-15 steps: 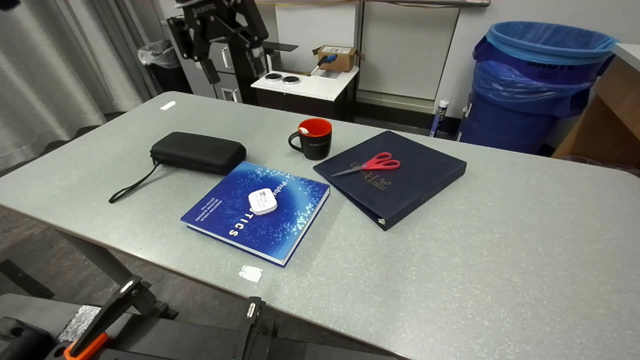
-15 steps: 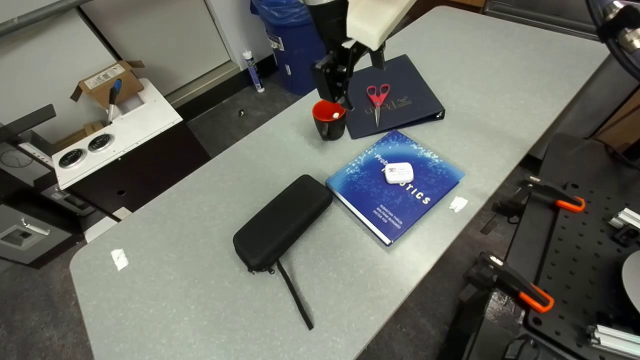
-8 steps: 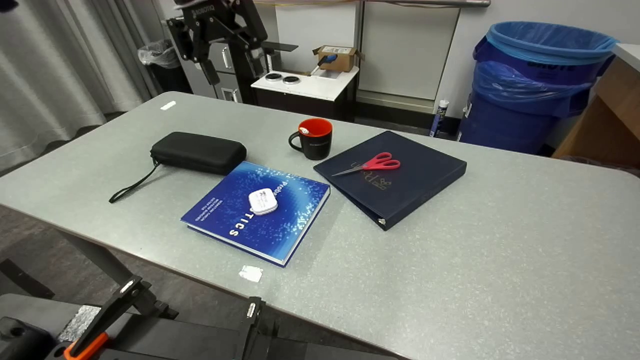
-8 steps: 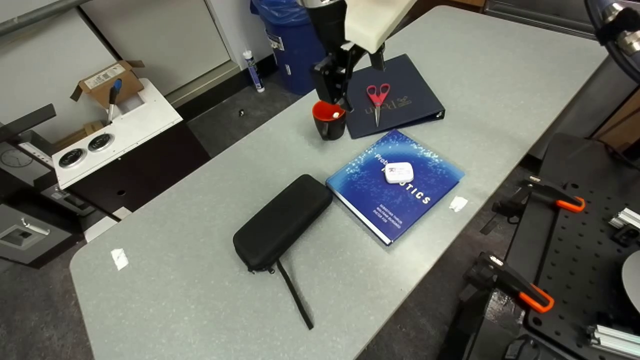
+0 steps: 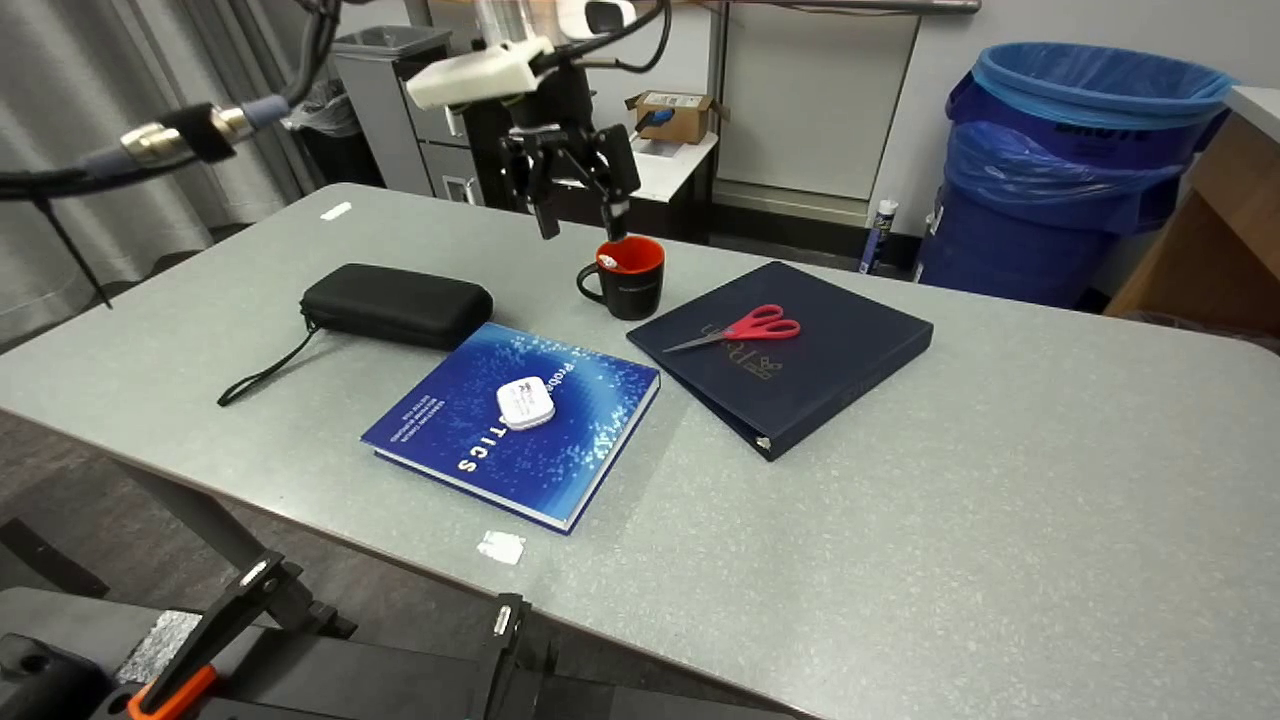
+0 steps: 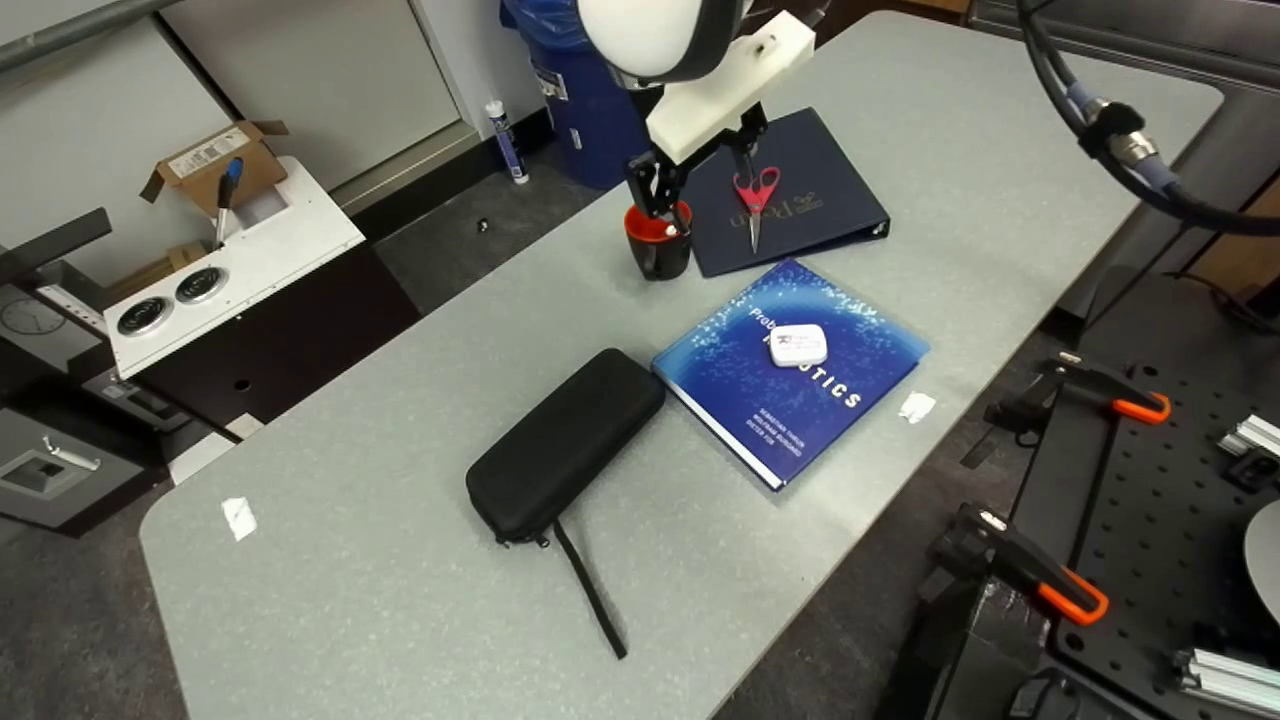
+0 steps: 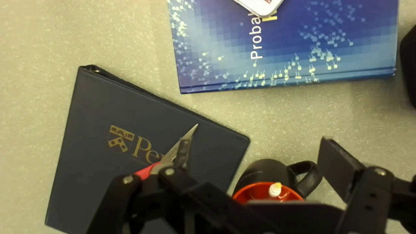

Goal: Remove the pen from the mug

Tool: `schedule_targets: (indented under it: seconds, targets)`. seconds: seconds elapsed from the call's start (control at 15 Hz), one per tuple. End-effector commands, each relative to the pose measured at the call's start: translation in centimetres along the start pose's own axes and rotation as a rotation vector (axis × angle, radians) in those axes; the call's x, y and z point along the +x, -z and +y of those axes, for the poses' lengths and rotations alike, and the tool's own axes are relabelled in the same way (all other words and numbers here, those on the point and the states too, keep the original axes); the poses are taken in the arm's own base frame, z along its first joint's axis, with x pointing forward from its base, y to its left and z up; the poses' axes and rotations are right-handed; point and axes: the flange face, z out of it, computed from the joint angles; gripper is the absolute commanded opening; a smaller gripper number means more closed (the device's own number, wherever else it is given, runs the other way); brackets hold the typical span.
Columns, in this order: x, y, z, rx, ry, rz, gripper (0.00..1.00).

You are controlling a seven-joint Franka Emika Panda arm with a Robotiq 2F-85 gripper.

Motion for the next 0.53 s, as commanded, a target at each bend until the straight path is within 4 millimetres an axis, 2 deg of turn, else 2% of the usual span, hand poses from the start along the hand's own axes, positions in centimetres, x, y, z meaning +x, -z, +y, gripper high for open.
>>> schedule_targets:
  seconds: [0.0, 0.13, 0.2, 0.47]
  targets:
    - [4.3, -3.2, -2.0, 0.049, -0.084, -0.053, 1.00]
    - [5.2, -3.8, -2.9, 0.073, -0.093, -0.090, 1.00]
    - [3.5, -3.7, -1.8, 0.054, -0.072, -0.056, 1.00]
    - [4.7, -4.3, -2.7, 0.060, -0.081, -0.071, 1.00]
